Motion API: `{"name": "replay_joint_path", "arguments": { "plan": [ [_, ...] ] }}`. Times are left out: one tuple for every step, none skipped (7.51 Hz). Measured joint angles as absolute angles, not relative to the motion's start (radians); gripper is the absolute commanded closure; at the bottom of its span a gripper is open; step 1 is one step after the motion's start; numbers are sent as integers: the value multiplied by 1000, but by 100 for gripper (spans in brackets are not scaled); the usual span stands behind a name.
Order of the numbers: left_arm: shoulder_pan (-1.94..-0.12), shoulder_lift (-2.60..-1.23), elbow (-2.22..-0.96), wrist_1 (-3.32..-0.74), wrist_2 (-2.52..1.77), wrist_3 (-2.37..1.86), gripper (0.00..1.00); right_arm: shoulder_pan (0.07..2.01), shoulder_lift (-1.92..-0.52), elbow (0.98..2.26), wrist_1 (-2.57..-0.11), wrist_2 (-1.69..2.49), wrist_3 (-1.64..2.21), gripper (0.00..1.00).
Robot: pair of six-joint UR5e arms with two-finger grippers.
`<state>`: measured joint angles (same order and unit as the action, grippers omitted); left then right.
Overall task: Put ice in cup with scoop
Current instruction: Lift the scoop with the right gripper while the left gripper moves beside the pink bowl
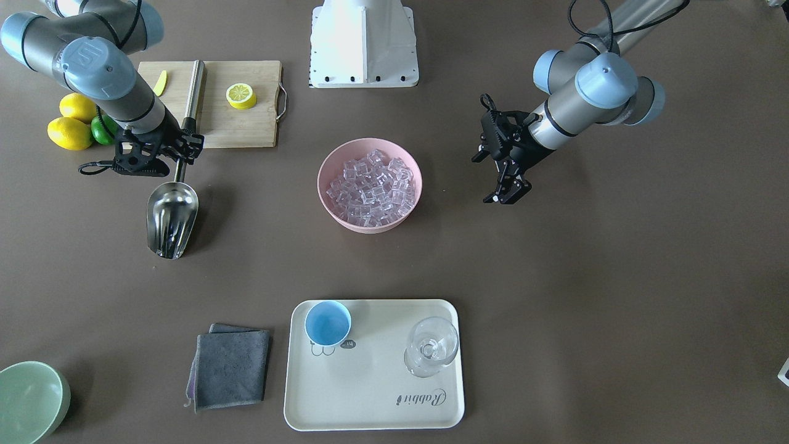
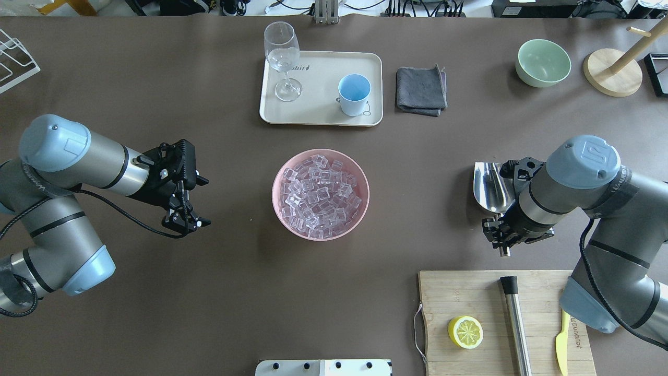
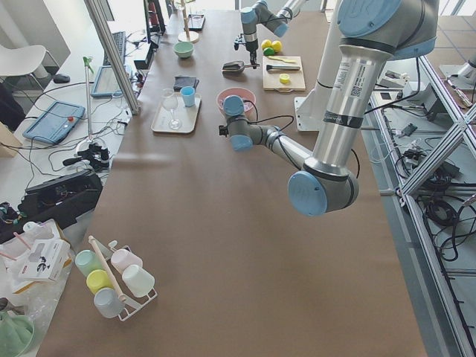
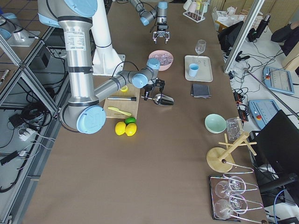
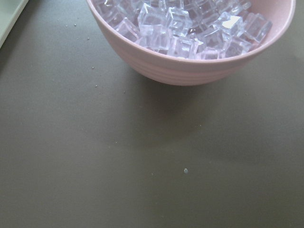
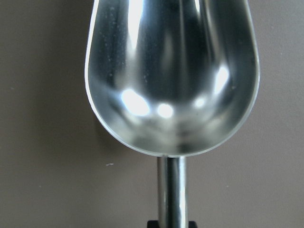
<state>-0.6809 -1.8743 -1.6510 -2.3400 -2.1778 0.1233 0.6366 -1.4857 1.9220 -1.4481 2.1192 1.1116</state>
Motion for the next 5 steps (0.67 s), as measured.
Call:
{"name": "replay_joint_path", "arguments": {
  "plan": [
    [-681,-1886,-1624,-2388,-2176,151,2,637,-1488,1934,-1448,2118,1103,100],
    [-680,-1891,-1573,-2490,-2174,168,2,641,-1488,1953,-1449,2116,1076,100],
    [-678,-1891,-1502,-2626,-2174,175,2,665,-1488,1969,-1453,2113,1009,100],
    [-678,-1888,-1446,-2739,-2173,178,2,703,-1486,1977,-1458,2107,928,100],
    [-679,-1888,-1421,-2796,-2172,179,2,757,-1483,1979,-1470,2102,812,100]
  ]
}}
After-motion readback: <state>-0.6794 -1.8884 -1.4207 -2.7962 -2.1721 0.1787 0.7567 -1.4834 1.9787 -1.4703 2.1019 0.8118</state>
